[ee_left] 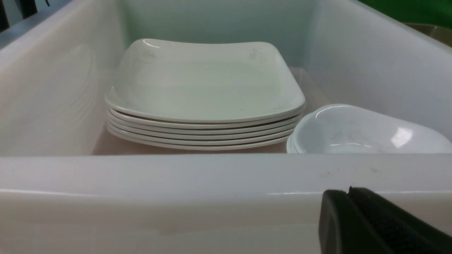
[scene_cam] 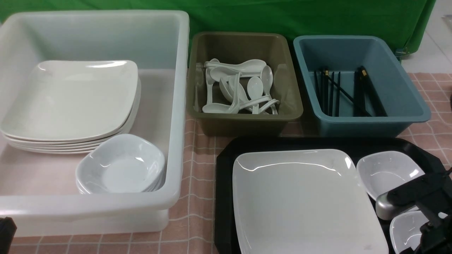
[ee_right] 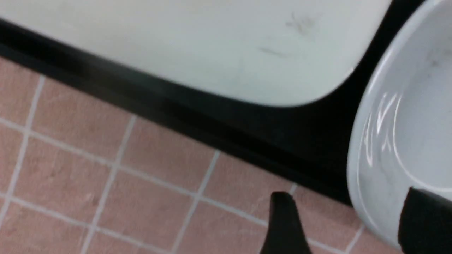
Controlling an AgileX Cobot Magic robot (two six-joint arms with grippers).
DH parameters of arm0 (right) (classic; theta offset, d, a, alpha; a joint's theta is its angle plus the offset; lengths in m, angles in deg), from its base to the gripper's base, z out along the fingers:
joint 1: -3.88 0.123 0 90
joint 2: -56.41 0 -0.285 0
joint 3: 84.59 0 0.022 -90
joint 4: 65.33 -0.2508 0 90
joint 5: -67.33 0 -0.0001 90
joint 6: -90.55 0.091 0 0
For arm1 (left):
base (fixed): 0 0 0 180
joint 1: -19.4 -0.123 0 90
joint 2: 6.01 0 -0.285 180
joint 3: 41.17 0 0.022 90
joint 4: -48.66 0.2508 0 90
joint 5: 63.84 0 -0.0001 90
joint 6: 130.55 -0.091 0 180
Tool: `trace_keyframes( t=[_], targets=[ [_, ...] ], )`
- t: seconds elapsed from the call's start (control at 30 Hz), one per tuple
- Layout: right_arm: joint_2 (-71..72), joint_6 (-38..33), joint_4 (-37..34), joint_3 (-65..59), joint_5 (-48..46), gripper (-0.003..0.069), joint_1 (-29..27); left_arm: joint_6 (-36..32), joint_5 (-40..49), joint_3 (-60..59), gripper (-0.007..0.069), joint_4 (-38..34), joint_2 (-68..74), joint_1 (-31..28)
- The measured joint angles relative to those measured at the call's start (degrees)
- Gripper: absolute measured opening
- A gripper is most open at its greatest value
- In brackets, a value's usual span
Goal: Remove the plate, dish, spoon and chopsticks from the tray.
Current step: Use the right arm to grab a small plate from the dinner plate
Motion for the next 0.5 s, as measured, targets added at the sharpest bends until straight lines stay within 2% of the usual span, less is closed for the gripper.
trace_keyframes(
  t=[0.3, 0.4, 0.43, 0.47, 0.5],
  targets=[
    [-12.81, 2.62, 8.41, 0.00, 5.63, 0.0471, 0.00, -0.05, 0.00, 0.00, 0.0004, 0.00, 0.00, 0.00],
    [-14.11, 2.62, 8.65, 0.00, 5.98, 0.0382, 0.00, -0.05, 0.00, 0.00, 0.0004, 0.00, 0.00, 0.00],
    [-14.16, 2.62, 8.65, 0.00, 5.93, 0.0372, 0.00, -0.05, 0.00, 0.00, 0.0004, 0.00, 0.00, 0.00],
    [-14.05, 2.56, 8.49, 0.40, 4.86, 0.0279, 0.00, -0.05, 0.00, 0.00, 0.0004, 0.00, 0.00, 0.00],
    [-13.72, 2.36, 8.20, 1.12, 3.90, 0.0251, 0.00, -0.05, 0.00, 0.00, 0.0004, 0.00, 0.00, 0.00]
  ],
)
